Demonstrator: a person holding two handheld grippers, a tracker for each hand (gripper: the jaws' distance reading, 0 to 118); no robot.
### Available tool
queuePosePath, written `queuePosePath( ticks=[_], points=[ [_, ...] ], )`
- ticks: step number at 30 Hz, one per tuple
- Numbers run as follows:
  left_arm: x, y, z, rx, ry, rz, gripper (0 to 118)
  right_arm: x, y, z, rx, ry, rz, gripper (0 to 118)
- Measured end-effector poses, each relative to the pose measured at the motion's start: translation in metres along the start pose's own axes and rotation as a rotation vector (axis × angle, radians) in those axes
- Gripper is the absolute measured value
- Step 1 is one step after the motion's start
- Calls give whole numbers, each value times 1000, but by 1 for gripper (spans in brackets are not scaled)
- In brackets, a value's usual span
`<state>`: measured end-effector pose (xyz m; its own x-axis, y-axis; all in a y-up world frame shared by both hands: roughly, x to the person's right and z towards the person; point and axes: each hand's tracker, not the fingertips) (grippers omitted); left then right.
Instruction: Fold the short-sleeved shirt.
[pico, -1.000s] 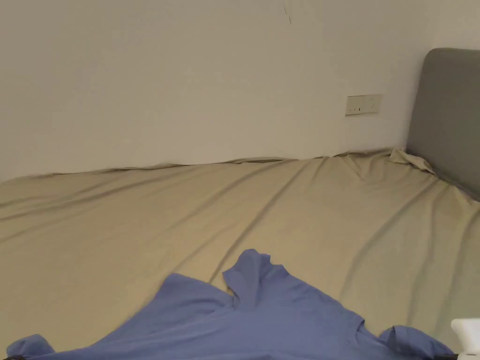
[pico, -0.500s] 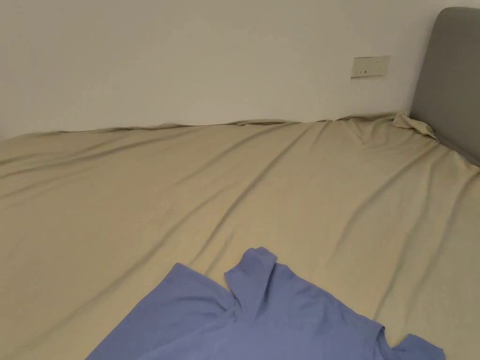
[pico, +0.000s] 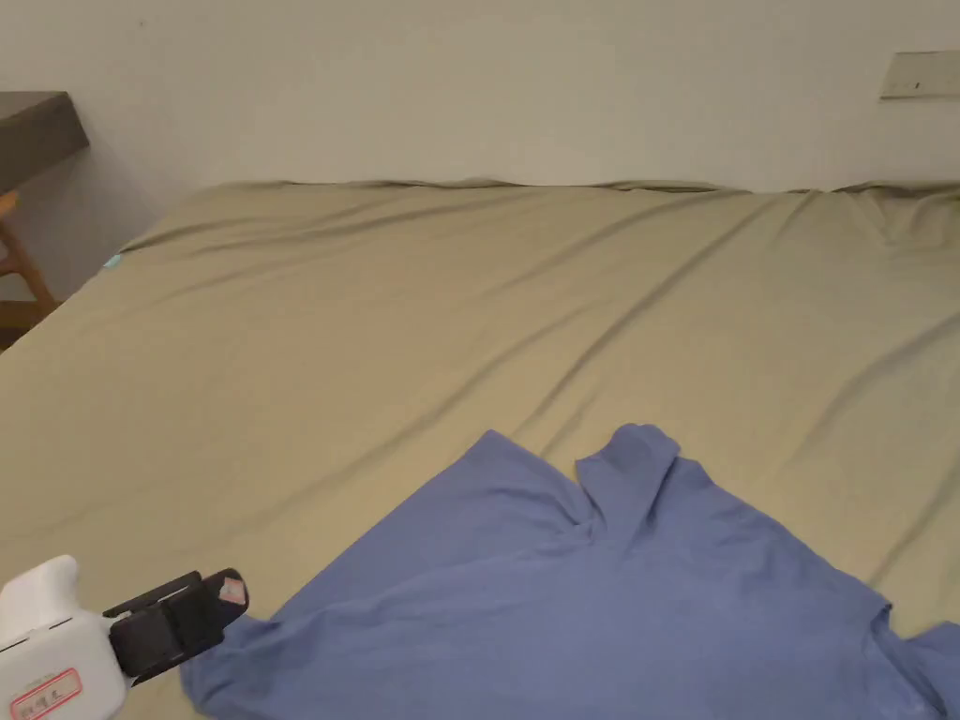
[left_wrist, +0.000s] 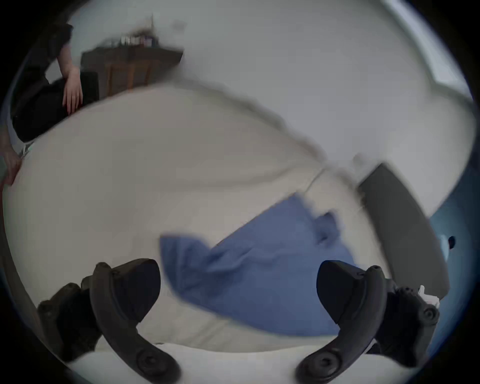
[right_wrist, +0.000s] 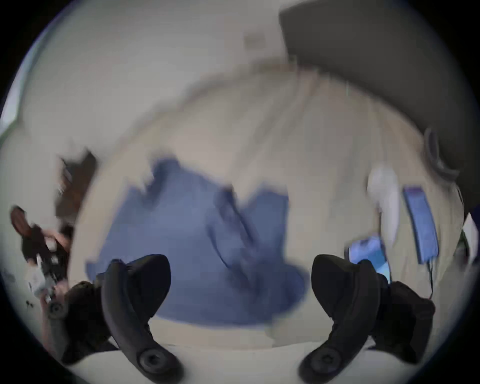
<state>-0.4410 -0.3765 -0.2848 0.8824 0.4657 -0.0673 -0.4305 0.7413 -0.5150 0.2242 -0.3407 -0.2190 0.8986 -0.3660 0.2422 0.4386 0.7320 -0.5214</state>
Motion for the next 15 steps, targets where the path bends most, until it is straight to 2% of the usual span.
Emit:
queuePosePath(
  ticks=[2,3,4,5,6,7,8,9,10,11,12,13,15],
  points=[
    [21,-6,23,86,15,-62,118,-27,9,37,192,37,-77,118],
    [31,-13,29,85,51,-97,118,-27,7,28,259,55,-98,118],
    [43,-24,32,39,107,-135,118,-37,6,33,286,78,-89,118],
    [52,-33,33,-40,152,-173,115,-50,5,36,255,91,-40,117],
    [55,-48,31,-99,156,-198,83,-67,6,36,146,68,65,99],
    [58,-62,30,-106,118,-218,41,-64,-4,17,90,23,148,69],
    [63,-73,27,-114,113,-211,17,-73,-15,15,127,7,236,47],
    [65,-82,18,-157,140,-191,17,-85,-27,10,148,-25,332,47],
    [63,-89,18,-197,172,-168,0,-92,-36,7,133,-30,403,2],
    [61,-92,16,-219,134,-160,0,-114,-40,15,143,-23,473,2],
    [63,-91,6,-208,128,-152,0,-123,-42,17,105,45,481,2],
    [63,-87,1,-205,151,-161,0,-128,-42,19,107,73,459,2],
    [54,-75,-10,-177,222,-204,0,-135,-40,22,116,81,452,2]
  ],
)
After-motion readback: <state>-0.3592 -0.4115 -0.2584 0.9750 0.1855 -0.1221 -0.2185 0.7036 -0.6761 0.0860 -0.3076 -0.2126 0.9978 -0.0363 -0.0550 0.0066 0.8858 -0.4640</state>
